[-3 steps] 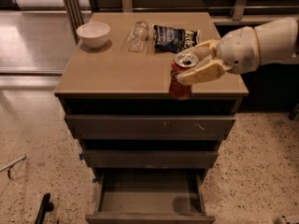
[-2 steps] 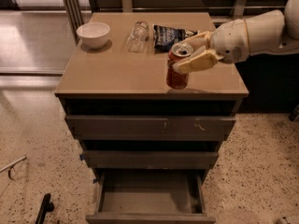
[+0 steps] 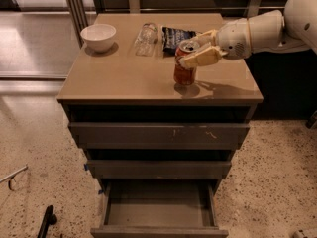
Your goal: Pick coke can from bottom drawer and place on counter
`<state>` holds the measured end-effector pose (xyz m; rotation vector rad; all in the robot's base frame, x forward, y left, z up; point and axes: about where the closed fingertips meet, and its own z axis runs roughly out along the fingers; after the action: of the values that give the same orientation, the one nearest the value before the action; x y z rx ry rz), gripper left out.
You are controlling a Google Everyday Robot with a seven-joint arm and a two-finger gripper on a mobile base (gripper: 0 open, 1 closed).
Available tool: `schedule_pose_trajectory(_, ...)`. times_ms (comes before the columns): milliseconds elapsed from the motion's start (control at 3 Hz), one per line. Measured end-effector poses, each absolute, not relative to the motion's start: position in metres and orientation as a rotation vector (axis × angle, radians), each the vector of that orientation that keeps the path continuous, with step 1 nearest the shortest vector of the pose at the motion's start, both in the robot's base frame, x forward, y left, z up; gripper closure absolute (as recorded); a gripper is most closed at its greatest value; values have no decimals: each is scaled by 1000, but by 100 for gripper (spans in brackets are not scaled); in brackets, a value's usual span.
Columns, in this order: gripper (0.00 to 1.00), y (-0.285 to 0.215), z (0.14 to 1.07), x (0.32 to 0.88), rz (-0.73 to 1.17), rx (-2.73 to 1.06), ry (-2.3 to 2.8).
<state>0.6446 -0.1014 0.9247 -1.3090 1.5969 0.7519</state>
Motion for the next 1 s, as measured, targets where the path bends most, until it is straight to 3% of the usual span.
schedule_pose_trajectory(1000,100,-107,890,672,787,-1225,1681)
